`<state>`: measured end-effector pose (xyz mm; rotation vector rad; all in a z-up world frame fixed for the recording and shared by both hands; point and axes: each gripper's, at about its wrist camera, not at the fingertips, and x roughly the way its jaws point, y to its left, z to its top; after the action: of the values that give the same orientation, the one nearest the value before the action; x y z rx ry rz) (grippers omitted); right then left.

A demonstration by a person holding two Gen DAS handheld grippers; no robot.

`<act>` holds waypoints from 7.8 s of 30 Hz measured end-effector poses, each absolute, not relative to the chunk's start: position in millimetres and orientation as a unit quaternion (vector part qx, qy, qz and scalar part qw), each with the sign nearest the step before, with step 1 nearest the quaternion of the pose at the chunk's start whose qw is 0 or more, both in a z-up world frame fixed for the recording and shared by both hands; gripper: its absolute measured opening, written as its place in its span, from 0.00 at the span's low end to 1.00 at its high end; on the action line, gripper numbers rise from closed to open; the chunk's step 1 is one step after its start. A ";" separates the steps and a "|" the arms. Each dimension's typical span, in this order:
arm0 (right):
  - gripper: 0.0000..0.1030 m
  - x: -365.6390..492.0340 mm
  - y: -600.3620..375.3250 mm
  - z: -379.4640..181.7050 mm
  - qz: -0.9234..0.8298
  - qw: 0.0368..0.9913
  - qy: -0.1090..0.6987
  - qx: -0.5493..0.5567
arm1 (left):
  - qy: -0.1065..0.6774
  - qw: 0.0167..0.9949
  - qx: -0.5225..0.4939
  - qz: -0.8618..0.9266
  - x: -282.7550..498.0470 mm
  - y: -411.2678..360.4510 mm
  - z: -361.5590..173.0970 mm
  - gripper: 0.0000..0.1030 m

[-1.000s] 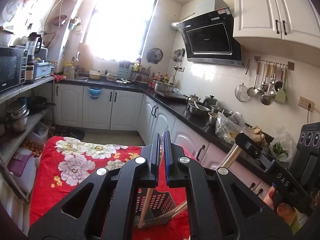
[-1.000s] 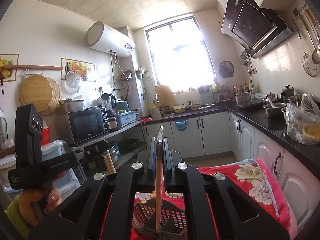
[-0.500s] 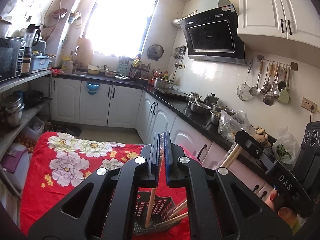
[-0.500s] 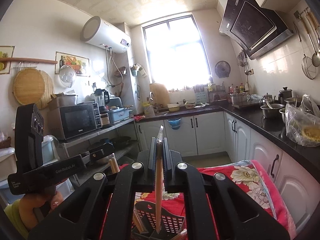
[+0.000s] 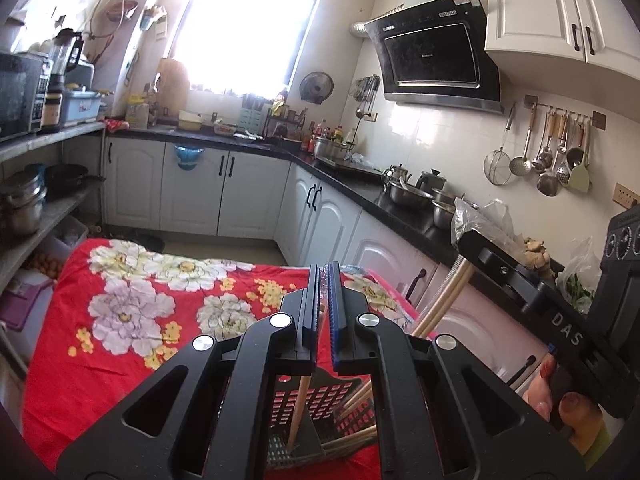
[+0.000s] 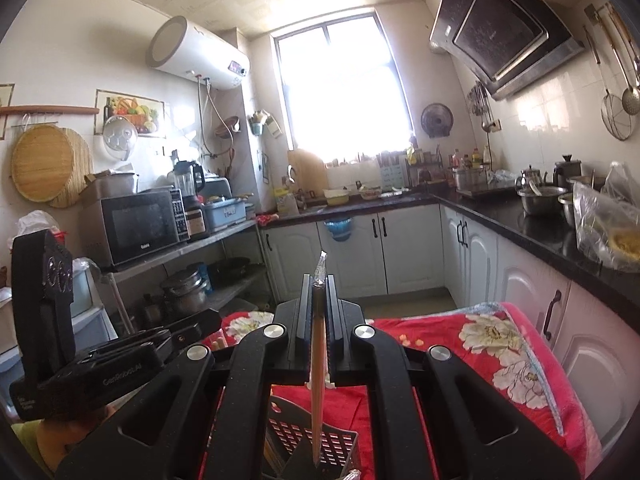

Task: Organize utensils
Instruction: 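Lift both held chopsticks upright and carry them over the caddy, then lower the chopsticks into the caddy slots and open both tools, then move both open tools down to the wrapped chopsticks on the table, then close the left tool on a wrapped chopstick while the right tool grasps another, then lift both held chopsticks upright and carry them over the caddy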

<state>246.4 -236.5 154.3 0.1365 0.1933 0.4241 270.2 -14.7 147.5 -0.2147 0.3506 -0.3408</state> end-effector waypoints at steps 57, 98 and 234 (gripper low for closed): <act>0.37 218.6 -257.5 87.6 0.183 0.955 0.219 0.080 | 0.219 0.955 -0.138 -0.147 229.5 19.3 92.9 0.16; 0.62 136.9 -267.0 74.4 0.199 0.948 0.242 0.058 | 0.209 0.957 -0.156 -0.129 143.3 46.5 90.6 0.90; 0.11 100.5 -251.6 116.9 0.257 0.943 0.198 0.075 | 0.221 0.955 -0.120 -0.158 148.2 13.3 129.0 0.00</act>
<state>100.5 -251.6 116.9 0.1539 0.4039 0.5243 148.2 13.3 129.0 -0.2446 0.4495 -0.3205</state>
